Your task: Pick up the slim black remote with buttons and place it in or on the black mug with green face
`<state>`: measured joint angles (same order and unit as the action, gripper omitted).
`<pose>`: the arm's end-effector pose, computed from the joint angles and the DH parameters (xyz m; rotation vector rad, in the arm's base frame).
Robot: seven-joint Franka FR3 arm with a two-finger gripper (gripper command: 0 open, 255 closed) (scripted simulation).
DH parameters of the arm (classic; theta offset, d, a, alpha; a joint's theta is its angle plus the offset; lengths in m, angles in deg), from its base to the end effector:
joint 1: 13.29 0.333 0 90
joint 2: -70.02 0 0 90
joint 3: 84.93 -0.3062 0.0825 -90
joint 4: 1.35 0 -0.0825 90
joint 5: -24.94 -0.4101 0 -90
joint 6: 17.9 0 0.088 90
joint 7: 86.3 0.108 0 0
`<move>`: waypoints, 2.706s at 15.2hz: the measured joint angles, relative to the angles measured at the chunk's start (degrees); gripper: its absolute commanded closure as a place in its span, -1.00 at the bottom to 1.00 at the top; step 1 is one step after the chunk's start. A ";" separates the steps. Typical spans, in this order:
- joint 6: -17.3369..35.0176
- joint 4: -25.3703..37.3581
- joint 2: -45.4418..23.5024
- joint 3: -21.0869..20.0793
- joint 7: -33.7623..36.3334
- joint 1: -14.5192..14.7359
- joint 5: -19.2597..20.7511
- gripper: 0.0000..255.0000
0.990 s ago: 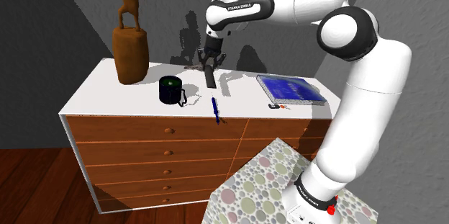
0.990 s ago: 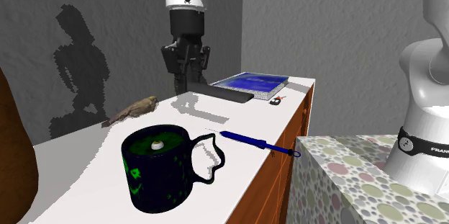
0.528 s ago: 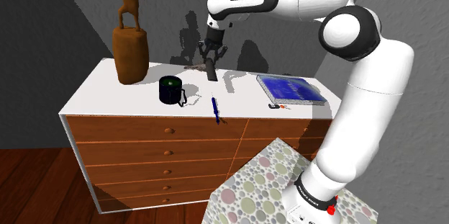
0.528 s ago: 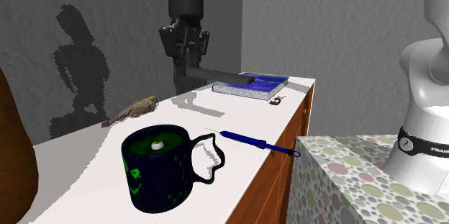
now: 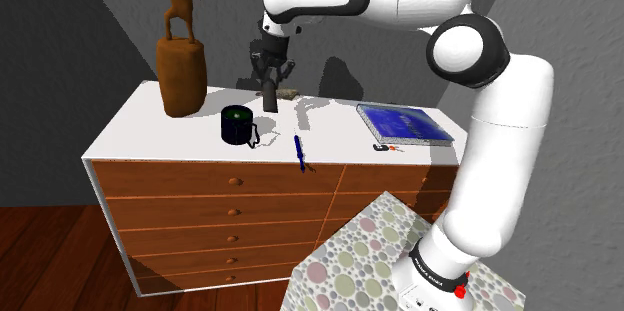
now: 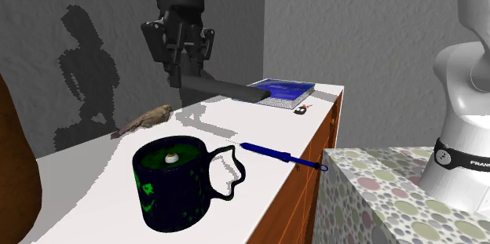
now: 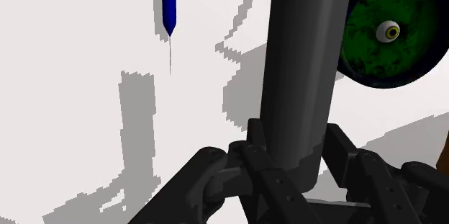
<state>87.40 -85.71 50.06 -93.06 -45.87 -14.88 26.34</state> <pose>0.6863 0.0643 0.4667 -2.9745 0.9107 -0.0141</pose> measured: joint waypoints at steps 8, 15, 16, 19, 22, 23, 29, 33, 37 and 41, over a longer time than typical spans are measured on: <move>-2.06 10.49 -8.47 -1.58 7.13 5.82 2.02 1.00; 2.70 6.30 -9.05 -1.51 7.39 5.80 2.17 1.00; 3.57 5.63 -9.25 -1.48 7.34 5.75 2.20 1.00; 4.86 4.42 -9.32 -1.45 7.35 5.70 2.23 1.00; 5.00 4.35 -9.36 -1.45 7.36 5.71 2.24 1.00; 5.01 4.36 -9.38 -1.45 7.35 5.71 2.24 1.00; 5.04 4.34 -9.40 -1.45 7.36 5.72 2.24 -1.00; 2.65 7.01 -9.63 -1.45 7.25 5.78 2.23 -1.00; -1.30 9.93 -8.57 -1.56 7.18 5.81 2.05 -1.00; -1.68 10.12 -8.44 -1.57 7.17 5.80 2.03 -1.00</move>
<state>85.72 -75.59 41.62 -94.62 -38.69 -9.07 28.37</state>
